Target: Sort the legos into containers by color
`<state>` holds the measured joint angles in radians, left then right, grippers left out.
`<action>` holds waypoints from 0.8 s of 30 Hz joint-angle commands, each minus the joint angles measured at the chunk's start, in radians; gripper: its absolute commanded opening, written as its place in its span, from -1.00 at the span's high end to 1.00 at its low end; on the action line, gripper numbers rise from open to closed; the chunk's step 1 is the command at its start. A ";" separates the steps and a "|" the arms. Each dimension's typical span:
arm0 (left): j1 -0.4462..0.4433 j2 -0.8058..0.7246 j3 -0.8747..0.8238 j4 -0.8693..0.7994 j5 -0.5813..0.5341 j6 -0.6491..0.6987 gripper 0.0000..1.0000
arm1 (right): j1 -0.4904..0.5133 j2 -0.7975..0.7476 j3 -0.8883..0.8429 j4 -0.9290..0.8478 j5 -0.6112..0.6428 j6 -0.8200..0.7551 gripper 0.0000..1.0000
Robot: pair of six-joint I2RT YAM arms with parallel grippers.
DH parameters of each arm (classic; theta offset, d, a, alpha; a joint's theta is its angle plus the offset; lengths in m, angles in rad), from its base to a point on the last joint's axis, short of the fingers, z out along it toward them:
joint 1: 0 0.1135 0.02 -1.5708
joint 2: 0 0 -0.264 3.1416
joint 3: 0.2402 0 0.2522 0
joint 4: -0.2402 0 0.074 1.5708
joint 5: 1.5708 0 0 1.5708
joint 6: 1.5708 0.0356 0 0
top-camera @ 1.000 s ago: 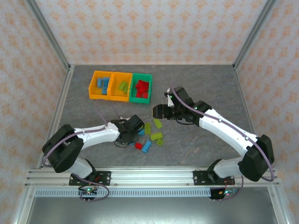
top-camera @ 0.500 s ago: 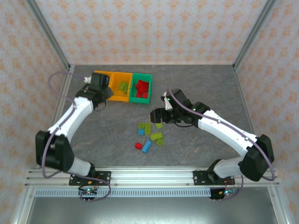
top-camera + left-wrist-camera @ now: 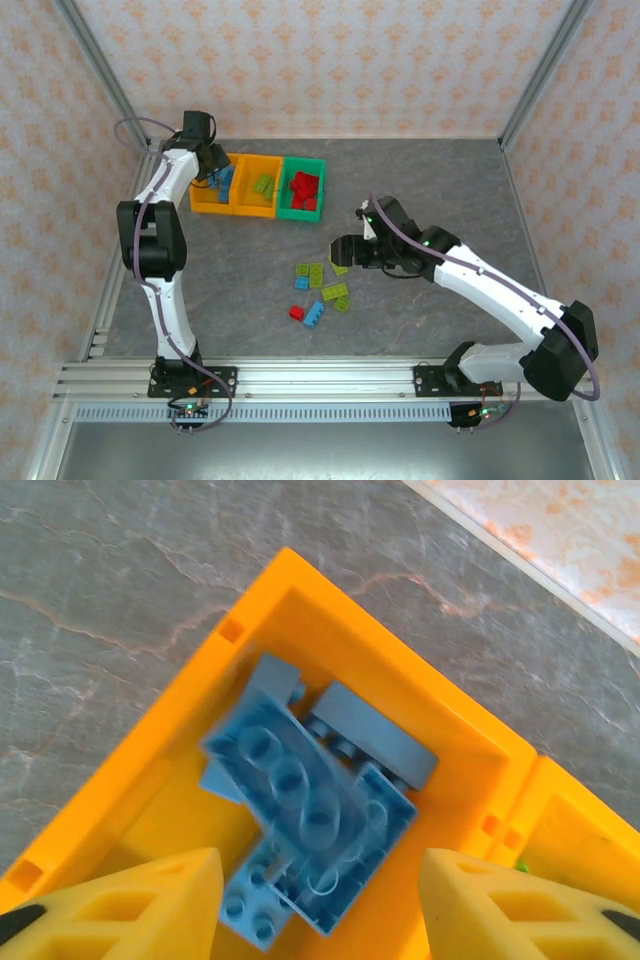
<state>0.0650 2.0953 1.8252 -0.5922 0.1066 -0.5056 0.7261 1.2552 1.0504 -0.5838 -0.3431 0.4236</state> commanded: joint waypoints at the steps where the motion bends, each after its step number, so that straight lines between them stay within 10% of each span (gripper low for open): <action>1: -0.009 -0.167 -0.044 -0.039 0.051 0.033 -0.14 | 0.006 -0.009 -0.039 -0.032 0.108 0.043 -0.45; 13: -0.321 -0.951 -0.678 -0.088 -0.094 0.242 -0.12 | 0.007 0.238 -0.024 0.090 0.203 -0.005 -0.45; 24: -0.336 -1.273 -0.833 -0.195 0.231 0.407 -0.70 | 0.008 0.583 0.157 0.064 0.187 -0.133 -0.35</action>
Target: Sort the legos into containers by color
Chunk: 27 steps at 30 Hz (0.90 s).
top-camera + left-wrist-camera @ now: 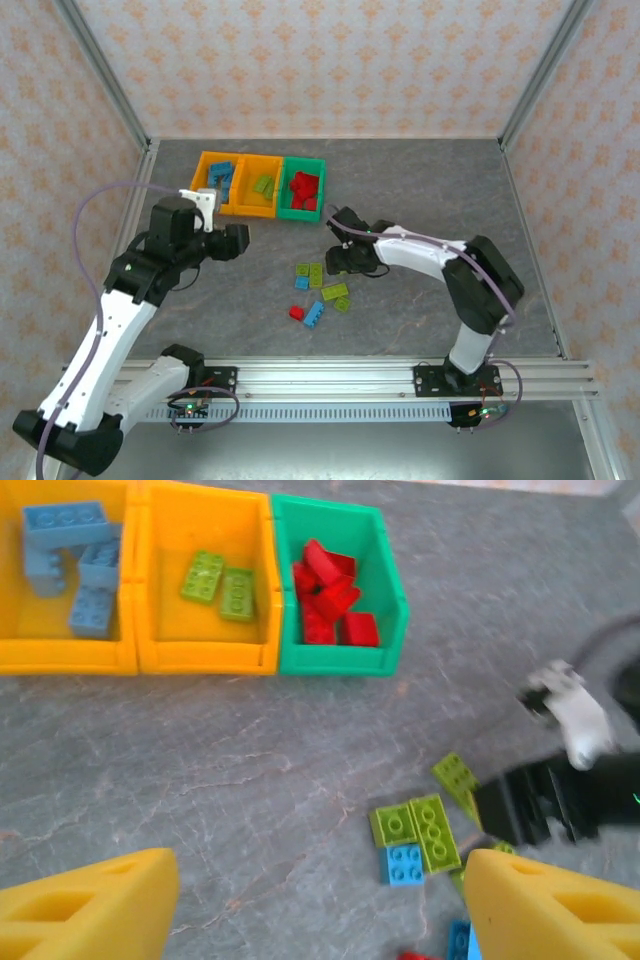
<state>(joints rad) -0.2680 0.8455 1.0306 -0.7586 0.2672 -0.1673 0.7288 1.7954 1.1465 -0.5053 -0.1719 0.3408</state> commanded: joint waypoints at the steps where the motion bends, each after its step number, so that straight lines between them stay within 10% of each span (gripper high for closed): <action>1: -0.002 -0.025 -0.049 -0.017 0.080 0.070 -0.80 | 0.007 0.059 0.074 -0.022 0.011 -0.052 -0.35; 11: -0.001 -0.015 -0.055 -0.028 0.047 0.081 -0.95 | 0.069 0.146 0.108 -0.130 0.242 -0.067 0.18; 21: 0.001 -0.065 -0.073 -0.034 -0.055 0.068 -0.98 | 0.061 -0.165 0.093 0.148 0.061 0.081 0.31; 27: 0.009 -0.067 -0.078 -0.039 -0.096 0.058 -0.99 | 0.060 -0.016 0.272 0.319 0.050 0.029 0.31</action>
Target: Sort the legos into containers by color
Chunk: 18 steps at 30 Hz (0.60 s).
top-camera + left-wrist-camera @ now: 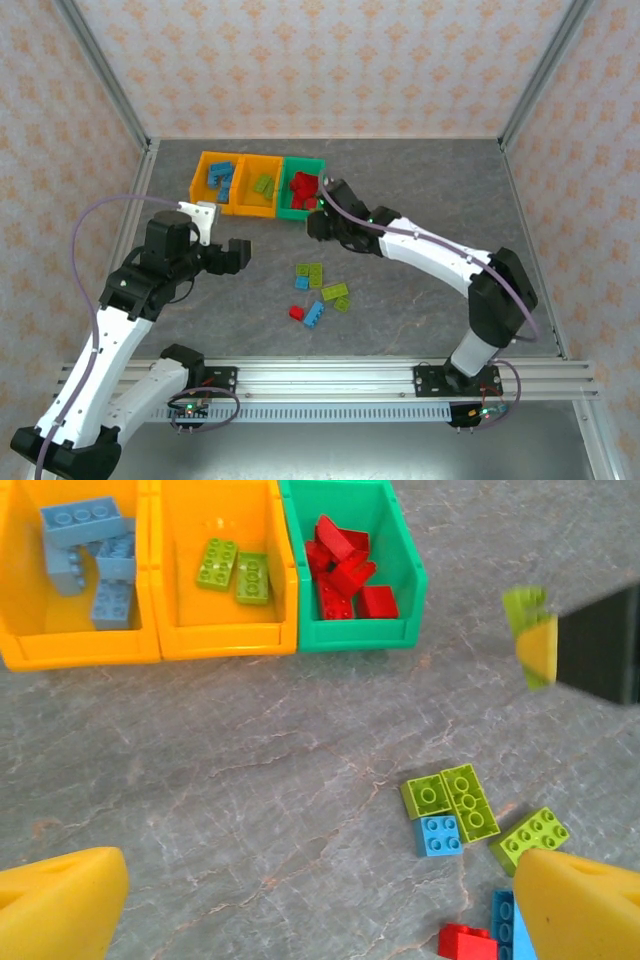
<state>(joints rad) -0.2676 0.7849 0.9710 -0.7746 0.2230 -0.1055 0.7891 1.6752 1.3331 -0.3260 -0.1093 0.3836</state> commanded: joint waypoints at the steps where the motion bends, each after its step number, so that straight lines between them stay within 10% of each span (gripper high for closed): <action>1: 0.008 -0.006 -0.020 -0.023 -0.058 -0.004 -0.98 | -0.003 0.149 0.129 0.159 -0.028 -0.026 0.31; 11: 0.013 -0.009 -0.024 -0.036 -0.092 0.004 -0.99 | -0.056 0.729 0.874 0.050 -0.122 -0.072 0.29; 18: 0.016 -0.003 -0.032 -0.035 -0.099 0.009 -0.99 | -0.070 0.893 1.239 -0.171 -0.139 -0.088 -0.20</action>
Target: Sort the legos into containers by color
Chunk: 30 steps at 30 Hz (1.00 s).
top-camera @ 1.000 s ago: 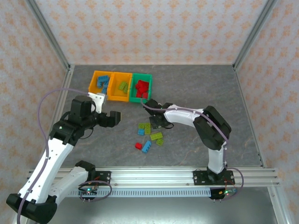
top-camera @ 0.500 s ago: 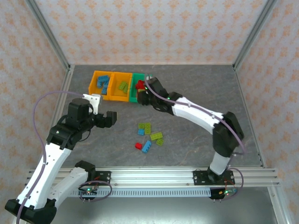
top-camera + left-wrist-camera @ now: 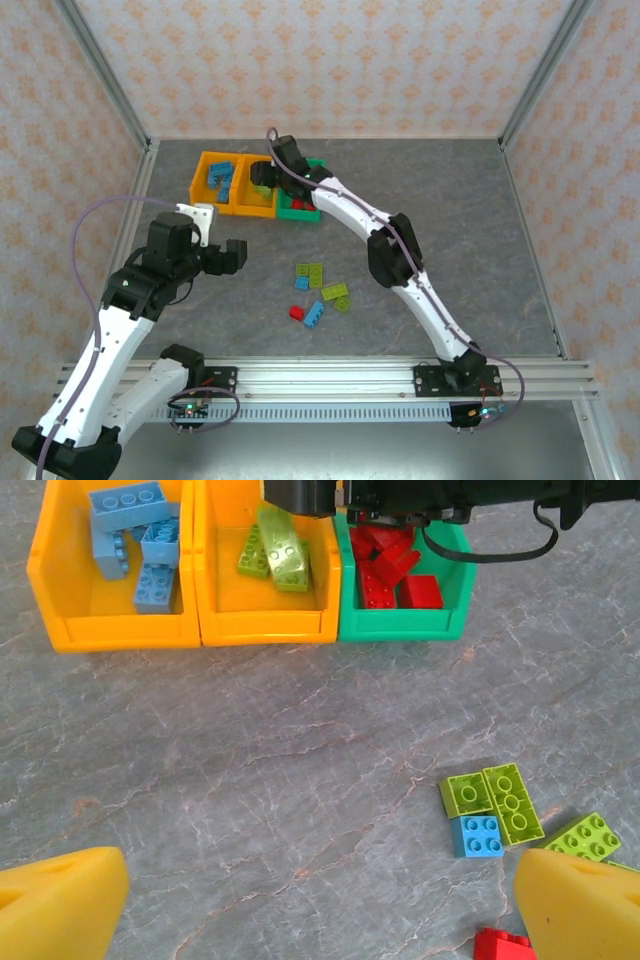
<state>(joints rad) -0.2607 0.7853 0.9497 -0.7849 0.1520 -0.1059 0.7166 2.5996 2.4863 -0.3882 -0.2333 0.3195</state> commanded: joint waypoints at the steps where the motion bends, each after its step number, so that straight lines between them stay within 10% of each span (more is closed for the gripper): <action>1: 0.009 0.000 -0.009 -0.026 -0.029 0.012 -0.99 | 0.001 -0.053 0.072 -0.121 -0.016 -0.026 -0.20; 16: 0.012 0.019 -0.006 -0.037 -0.026 0.007 -0.99 | 0.046 -0.964 -1.138 -0.010 0.036 0.107 -0.21; 30: 0.013 0.055 -0.002 -0.048 -0.016 0.015 -0.99 | 0.155 -0.834 -1.284 -0.049 0.056 0.091 -0.25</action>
<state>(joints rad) -0.2592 0.8471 0.9459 -0.8043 0.1486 -0.1032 0.8742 1.7271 1.1782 -0.4427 -0.1902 0.4301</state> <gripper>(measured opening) 0.996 0.625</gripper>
